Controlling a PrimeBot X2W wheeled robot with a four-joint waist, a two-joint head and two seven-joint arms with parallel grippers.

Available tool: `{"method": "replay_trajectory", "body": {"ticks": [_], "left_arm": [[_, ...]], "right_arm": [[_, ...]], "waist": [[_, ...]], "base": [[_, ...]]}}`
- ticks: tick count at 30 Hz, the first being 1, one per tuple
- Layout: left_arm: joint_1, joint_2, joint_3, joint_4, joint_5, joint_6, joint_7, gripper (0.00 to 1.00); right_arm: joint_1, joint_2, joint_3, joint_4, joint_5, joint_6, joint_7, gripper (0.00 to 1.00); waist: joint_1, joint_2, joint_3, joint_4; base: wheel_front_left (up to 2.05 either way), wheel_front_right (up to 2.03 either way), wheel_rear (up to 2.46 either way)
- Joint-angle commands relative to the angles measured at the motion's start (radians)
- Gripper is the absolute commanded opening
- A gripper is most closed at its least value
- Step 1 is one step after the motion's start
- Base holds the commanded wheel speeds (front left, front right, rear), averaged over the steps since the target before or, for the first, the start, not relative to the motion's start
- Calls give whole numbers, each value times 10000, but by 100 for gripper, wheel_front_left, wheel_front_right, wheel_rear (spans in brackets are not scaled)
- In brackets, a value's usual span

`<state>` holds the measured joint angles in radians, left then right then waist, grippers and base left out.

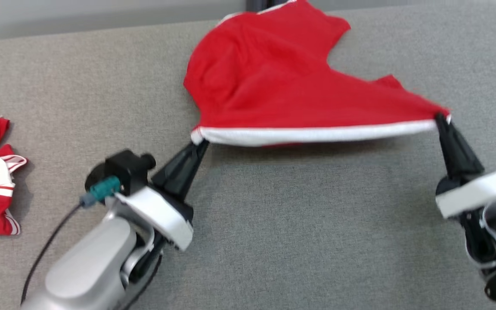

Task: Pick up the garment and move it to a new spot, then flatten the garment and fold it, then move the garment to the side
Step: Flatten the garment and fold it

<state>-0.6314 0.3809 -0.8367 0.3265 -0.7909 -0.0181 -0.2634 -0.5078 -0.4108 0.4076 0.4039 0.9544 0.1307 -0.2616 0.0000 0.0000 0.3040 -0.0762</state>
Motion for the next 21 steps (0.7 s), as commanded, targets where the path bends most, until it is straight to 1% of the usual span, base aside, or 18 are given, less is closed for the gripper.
{"method": "replay_trajectory", "body": {"ticks": [1, 9, 14, 15, 21], "left_arm": [[448, 76, 5, -79, 137, -29, -16, 0], [2271, 61, -166, -78, 702, -11, -16, 0], [3219, 203, 88, -125, 950, 40, -17, 0], [3219, 203, 88, -125, 950, 40, -17, 0], [4156, 366, 247, -329, 1173, -9, -17, 0]], "right_arm": [[591, -52, -90, -133, -90, 2, -51, 0], [3007, 148, -547, -534, -321, 2, 54, 0], [4366, 407, -880, -957, -573, 2, 292, 0], [4366, 407, -880, -957, -573, 2, 292, 0], [5897, 904, -1681, -1722, -887, 2, 702, 0]], "waist": [[0, 0, -358, 84], [0, 0, -1007, 233], [0, 0, -1438, 318], [0, 0, -1438, 318], [0, 0, -1768, 432]], "base": [[0, 0, 0], [0, 0, 0], [0, 0, 0], [0, 0, 0], [0, 0, 0]]}}
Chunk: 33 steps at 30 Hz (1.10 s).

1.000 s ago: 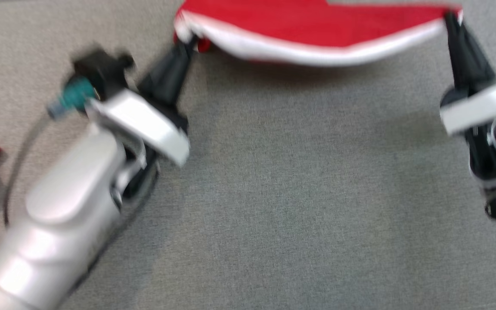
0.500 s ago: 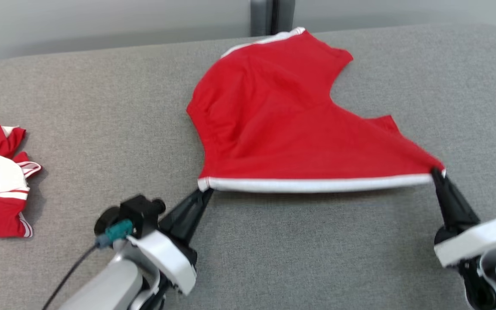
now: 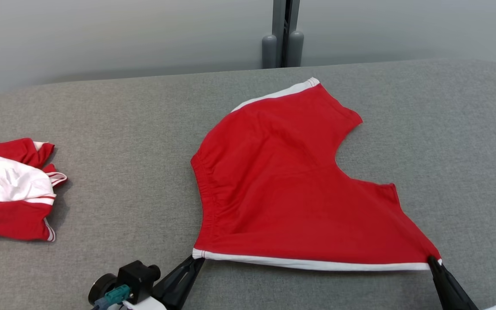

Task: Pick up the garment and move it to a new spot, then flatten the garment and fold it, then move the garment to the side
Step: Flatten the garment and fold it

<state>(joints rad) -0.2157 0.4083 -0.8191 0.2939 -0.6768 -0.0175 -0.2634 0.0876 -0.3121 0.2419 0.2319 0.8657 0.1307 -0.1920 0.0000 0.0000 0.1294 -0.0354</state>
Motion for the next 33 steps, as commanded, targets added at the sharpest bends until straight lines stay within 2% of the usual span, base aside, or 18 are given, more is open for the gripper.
{"method": "replay_trajectory", "body": {"ticks": [1, 7, 11, 18, 26, 33], "left_arm": [[106, 95, 92, -35, 60, -14, -17, 0], [414, 2, 125, -177, 206, -53, -17, 0], [140, -243, 193, -346, 342, -106, -17, 0], [-598, -698, 287, -166, 522, -345, -17, 0], [-2174, -1331, 514, 343, 570, -603, 6, 0], [-3544, -2108, 732, 1402, 429, -738, 0, 0]], "right_arm": [[167, 40, -208, -168, -44, 2, 81, 0], [1039, 699, -1153, -1120, -518, 2, 822, 0], [454, 759, -1627, -1297, -587, 2, 1246, 0], [-1285, 478, -1897, -1150, -423, 2, 2053, 0], [-4348, 188, -1842, 235, -439, 2, 2816, 0], [-7143, -99, -1434, 2161, -771, 2, 2724, 0]], "waist": [[0, 0, -53, 50], [0, 0, -201, 164], [0, 0, -112, 215], [0, 0, 153, 501], [0, 0, 890, 966], [0, 0, 1742, 1630]], "base": [[0, 0, 0], [0, 0, 0], [0, 0, 0], [0, 0, 0], [0, 0, 0], [0, 0, 0]]}}
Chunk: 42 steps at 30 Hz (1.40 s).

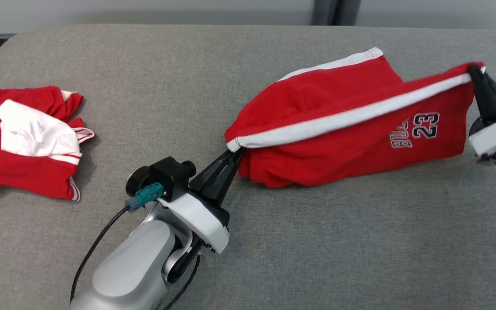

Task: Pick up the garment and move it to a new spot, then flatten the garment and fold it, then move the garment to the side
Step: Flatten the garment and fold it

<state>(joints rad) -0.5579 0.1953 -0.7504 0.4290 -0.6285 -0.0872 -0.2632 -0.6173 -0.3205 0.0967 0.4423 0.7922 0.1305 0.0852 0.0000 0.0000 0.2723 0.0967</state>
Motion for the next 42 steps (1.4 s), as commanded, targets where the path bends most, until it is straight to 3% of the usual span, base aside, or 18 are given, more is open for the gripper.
{"method": "replay_trajectory", "body": {"ticks": [1, 12, 20, 21, 22, 33, 42], "left_arm": [[-298, -103, 72, 216, -92, -62, -3, 0], [-1941, -1037, -1, 1772, -295, -275, -4, 0], [-2739, -1333, -392, 2724, -419, -393, -13, 0], [-2804, -1347, -420, 2788, -443, -403, -14, 38], [-2864, -1362, -424, 2813, -442, -411, -15, 98], [-2135, -1420, 208, 2520, -132, -346, -17, 100], [20, -1232, 2854, -202, 1545, 307, -10, 100]], "right_arm": [[-409, -80, 114, 334, -122, 4, -59, 0], [-3369, -440, 978, 3212, -568, 4, -372, 0], [-4561, -362, 1591, 4924, -635, 4, -801, 2], [-4623, -352, 1701, 5055, -681, 4, -878, 41], [-4682, -326, 1808, 5157, -676, 4, -932, 100], [-4259, -716, 3073, 5472, -200, 4, -1537, 100], [-3358, -1286, 3881, 5748, 271, 4, -1728, 100]], "waist": [[0, 0, 430, 414], [0, 0, 1306, 1191], [0, 0, 1611, 1385], [0, 0, 1625, 1372], [0, 0, 1633, 1350], [0, 0, 1074, 1141], [0, 0, 523, 1364]], "base": [[0, 0, 0], [0, 0, 0], [0, 0, 0], [0, 0, 0], [0, 0, 0], [0, 0, 0], [0, 0, 0]]}}
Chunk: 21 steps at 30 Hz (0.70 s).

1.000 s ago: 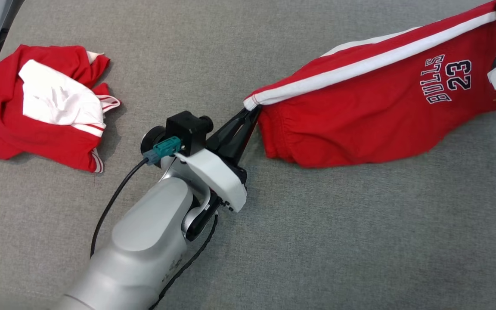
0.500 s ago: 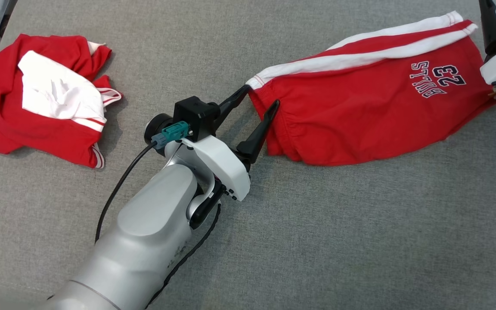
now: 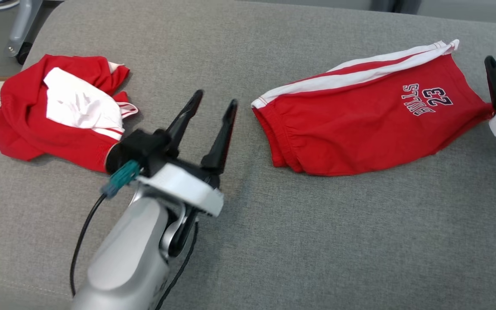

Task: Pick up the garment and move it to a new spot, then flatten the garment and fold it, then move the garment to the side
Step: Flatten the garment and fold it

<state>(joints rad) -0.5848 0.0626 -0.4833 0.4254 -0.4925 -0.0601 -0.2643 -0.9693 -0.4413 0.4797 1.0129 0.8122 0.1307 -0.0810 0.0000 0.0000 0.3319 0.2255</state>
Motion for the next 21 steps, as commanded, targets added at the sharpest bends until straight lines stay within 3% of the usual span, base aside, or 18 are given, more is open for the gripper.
{"method": "replay_trajectory", "body": {"ticks": [1, 13, 21], "left_arm": [[594, 98, 477, -426, 407, 75, 1, 100], [3018, -55, 3326, -1945, 1716, 188, 1, 100], [3826, -105, 3727, -2189, 1598, 187, 1, 100]], "right_arm": [[242, -117, 112, 99, 108, 2, -93, 100], [613, -149, 572, 878, 509, 2, 13, 100], [705, 27, 766, 1398, 783, 2, 281, 100]], "waist": [[0, 0, -104, 105], [0, 0, -101, 388], [0, 0, -64, 542]], "base": [[0, 0, 0], [0, 0, 0], [0, 0, 0]]}}
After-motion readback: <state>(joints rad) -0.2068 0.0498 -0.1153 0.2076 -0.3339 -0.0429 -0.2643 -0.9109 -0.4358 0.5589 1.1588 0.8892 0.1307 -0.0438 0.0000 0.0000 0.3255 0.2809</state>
